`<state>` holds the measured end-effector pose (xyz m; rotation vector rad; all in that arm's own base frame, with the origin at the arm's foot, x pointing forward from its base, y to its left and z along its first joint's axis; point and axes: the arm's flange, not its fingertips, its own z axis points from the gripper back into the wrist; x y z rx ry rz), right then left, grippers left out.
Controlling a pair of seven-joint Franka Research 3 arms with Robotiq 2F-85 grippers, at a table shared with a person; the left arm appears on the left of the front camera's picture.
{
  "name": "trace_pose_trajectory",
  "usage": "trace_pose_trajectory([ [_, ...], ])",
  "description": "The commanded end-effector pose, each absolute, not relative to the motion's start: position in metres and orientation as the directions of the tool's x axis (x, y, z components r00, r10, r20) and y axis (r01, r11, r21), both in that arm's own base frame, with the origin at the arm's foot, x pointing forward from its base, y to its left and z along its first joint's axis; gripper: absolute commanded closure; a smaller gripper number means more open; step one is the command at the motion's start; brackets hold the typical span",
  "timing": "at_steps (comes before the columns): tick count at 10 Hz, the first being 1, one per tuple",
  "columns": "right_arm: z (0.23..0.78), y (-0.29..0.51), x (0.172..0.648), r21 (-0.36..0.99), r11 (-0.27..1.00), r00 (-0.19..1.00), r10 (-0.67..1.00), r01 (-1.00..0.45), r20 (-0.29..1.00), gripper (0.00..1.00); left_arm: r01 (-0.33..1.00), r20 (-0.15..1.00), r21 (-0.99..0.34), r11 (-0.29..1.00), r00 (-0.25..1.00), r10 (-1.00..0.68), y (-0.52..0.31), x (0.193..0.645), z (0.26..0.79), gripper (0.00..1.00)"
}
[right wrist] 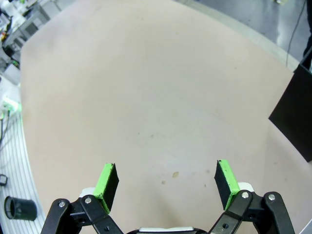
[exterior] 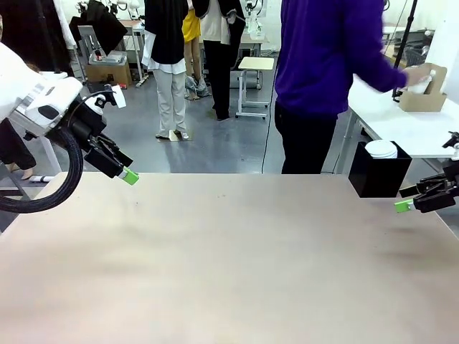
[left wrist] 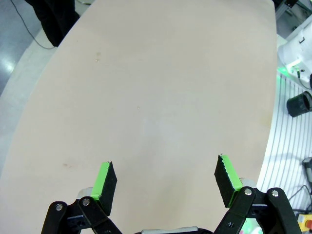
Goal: Pour a drink into a cup and package it in a carrier.
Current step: Insert the held 600 ml Paper Cup into the Cup Carrier.
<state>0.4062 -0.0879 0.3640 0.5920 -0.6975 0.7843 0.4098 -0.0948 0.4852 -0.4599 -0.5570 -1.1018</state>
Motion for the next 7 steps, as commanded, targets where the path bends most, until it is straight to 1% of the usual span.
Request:
trace_pose_trajectory([
  [1,0.363,-0.0874,0.4069,0.195,0.571,0.488,0.421,-0.797,0.764,0.0,0.92,0.627,-0.084,0.384,0.348,-0.697,-0.0953,0.4103,0.4856,0.0],
  [7,0.363,-0.0874,0.4069,0.195,0.571,0.488,0.421,-0.797,0.764,0.0,0.92,0.627,-0.084,0.384,0.348,-0.697,-0.0953,0.4103,0.4856,0.0],
])
